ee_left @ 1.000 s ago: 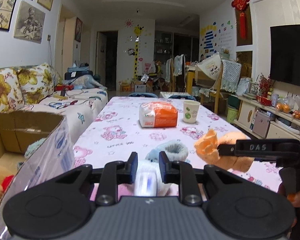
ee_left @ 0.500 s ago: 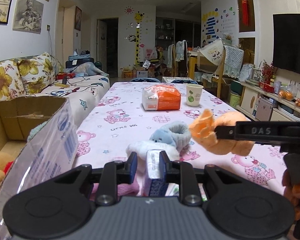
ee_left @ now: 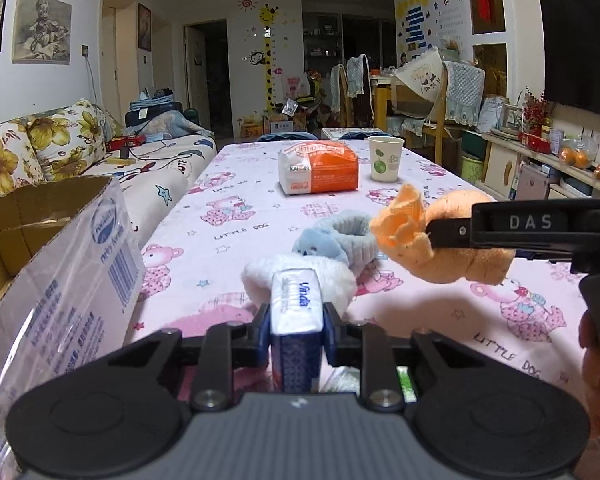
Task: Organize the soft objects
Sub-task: 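Carry the blue box and orange toy over the cardboard box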
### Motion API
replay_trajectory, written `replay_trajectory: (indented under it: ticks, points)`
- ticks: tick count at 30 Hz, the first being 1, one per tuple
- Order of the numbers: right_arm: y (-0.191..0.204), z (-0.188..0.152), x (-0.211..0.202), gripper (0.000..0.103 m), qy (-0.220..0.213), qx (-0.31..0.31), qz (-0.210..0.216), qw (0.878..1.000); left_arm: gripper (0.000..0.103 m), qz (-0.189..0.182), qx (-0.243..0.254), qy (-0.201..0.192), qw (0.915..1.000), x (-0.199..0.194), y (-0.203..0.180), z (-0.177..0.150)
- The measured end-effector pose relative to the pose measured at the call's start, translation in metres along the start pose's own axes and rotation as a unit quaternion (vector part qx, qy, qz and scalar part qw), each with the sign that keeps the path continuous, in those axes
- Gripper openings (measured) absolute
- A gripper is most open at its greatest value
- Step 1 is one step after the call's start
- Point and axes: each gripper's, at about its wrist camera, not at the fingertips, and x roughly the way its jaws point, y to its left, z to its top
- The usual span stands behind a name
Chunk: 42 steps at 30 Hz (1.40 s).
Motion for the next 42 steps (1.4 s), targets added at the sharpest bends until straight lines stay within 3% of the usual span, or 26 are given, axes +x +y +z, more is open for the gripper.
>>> replay_trajectory:
  ticks: [11,20,31,42]
  points:
    - [0.009,0.001,-0.008,0.081,-0.001,-0.011,0.023,1.0,0.022,-0.006,-0.029,-0.056,0.998,-0.027,0.014,0.009]
    - [0.028,0.003,-0.018,0.081,-0.001,0.001,0.068,0.998,0.022,0.007,-0.074,-0.133,0.9883,-0.064,0.042,0.02]
    - [0.088,0.005,-0.027,0.082,-0.014,-0.022,0.119,0.993,0.022,0.062,-0.15,-0.201,0.966,-0.099,0.089,0.02]
    - [0.168,0.021,0.001,0.082,-0.009,-0.072,0.178,0.981,0.022,0.119,-0.236,-0.211,0.9413,-0.111,0.138,0.01]
